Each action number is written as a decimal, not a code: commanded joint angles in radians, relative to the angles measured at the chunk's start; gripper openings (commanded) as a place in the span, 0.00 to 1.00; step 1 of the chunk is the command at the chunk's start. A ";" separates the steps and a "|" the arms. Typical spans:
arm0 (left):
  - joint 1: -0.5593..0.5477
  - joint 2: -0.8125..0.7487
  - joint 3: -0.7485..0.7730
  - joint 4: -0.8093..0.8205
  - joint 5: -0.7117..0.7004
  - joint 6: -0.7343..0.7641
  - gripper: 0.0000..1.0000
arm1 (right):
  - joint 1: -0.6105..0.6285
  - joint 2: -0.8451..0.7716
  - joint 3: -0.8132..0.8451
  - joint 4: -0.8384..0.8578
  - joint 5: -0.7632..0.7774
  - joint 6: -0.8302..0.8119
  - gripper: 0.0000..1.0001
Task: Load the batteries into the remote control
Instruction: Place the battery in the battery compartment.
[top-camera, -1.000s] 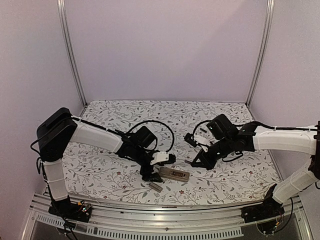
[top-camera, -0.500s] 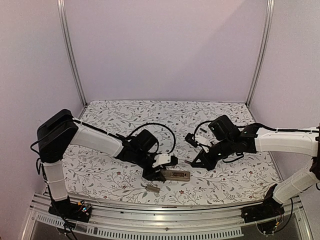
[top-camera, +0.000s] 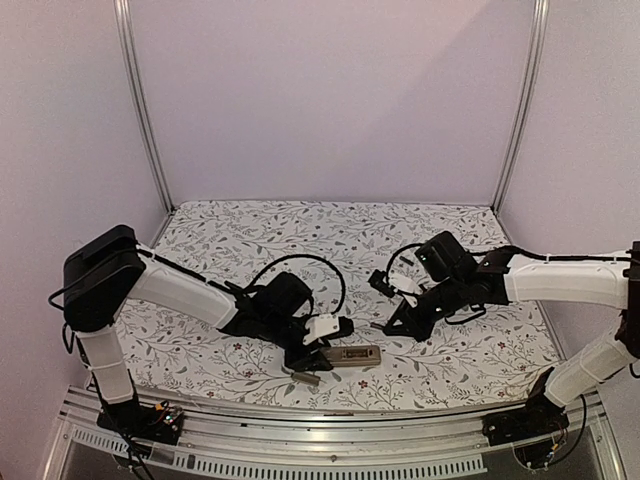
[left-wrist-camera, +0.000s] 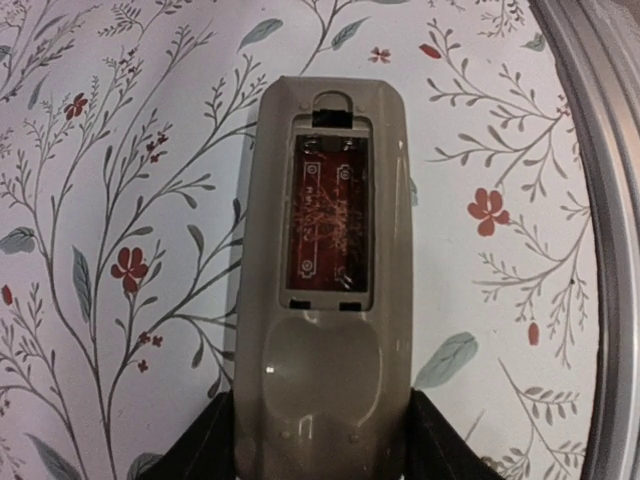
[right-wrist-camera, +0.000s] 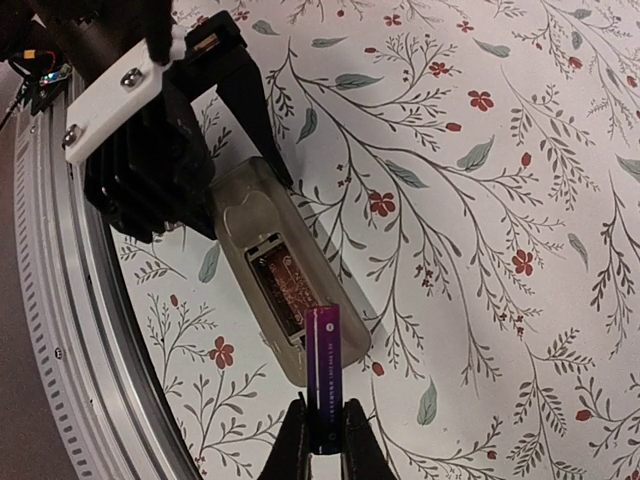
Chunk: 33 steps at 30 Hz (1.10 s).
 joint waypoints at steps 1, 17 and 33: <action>-0.019 -0.007 -0.040 0.049 -0.078 -0.074 0.51 | -0.015 0.012 0.021 -0.005 -0.012 -0.093 0.00; -0.027 -0.111 -0.161 0.170 -0.079 -0.141 0.78 | 0.066 0.075 0.117 -0.099 0.138 -0.307 0.00; 0.004 -0.184 -0.282 0.345 -0.051 -0.192 0.75 | 0.144 0.295 0.310 -0.324 0.175 -0.199 0.00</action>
